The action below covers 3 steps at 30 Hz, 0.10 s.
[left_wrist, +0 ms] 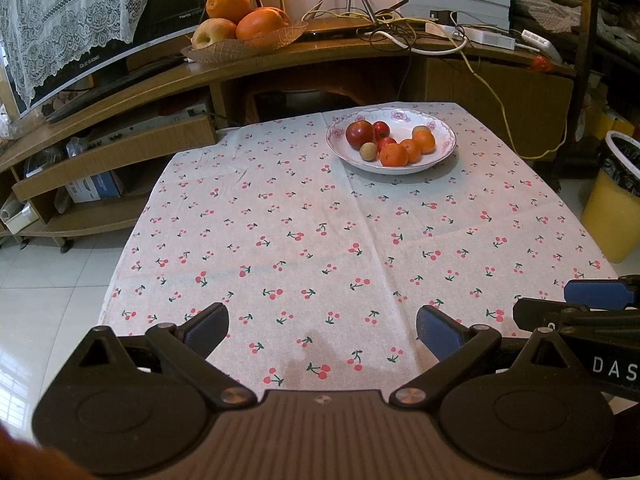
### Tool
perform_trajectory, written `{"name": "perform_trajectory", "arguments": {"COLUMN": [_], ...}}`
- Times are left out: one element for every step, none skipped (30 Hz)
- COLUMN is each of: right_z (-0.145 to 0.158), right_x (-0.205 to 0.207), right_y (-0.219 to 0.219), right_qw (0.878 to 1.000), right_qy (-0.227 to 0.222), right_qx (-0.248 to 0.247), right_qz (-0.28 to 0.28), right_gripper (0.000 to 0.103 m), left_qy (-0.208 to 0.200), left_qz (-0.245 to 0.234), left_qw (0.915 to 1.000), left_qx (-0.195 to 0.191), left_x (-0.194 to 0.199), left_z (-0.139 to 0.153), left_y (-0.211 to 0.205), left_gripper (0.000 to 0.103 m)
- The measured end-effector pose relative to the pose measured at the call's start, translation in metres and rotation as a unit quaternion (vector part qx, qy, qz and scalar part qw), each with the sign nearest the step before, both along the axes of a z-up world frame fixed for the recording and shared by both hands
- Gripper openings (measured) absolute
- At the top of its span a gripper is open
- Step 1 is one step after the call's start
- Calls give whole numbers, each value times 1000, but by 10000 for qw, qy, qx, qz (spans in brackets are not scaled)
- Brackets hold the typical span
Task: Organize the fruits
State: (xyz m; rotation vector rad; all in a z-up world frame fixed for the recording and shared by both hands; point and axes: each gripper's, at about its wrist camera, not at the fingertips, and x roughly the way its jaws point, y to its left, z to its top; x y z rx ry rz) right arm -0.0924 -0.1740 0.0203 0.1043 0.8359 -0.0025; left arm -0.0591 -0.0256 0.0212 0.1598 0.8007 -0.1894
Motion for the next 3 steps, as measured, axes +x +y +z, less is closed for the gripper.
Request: {"name": "perform_trajectory", "arguments": {"right_z": [0, 0, 0], "right_x": [0, 0, 0], "right_y": [0, 0, 0], "right_qw": [10000, 10000, 10000], "right_qy": [-1, -1, -1], "right_qx": [-2, -3, 1], "right_qz": [0, 0, 0], "right_gripper": [50, 50, 50], "left_qy": [0, 0, -3], "left_qz": [0, 2, 6], "left_qw": [10000, 10000, 10000], "left_qx": [2, 0, -2], "left_x": [0, 0, 0], "left_z": [0, 0, 0], "left_y": [0, 0, 1], "left_gripper": [103, 103, 103]}}
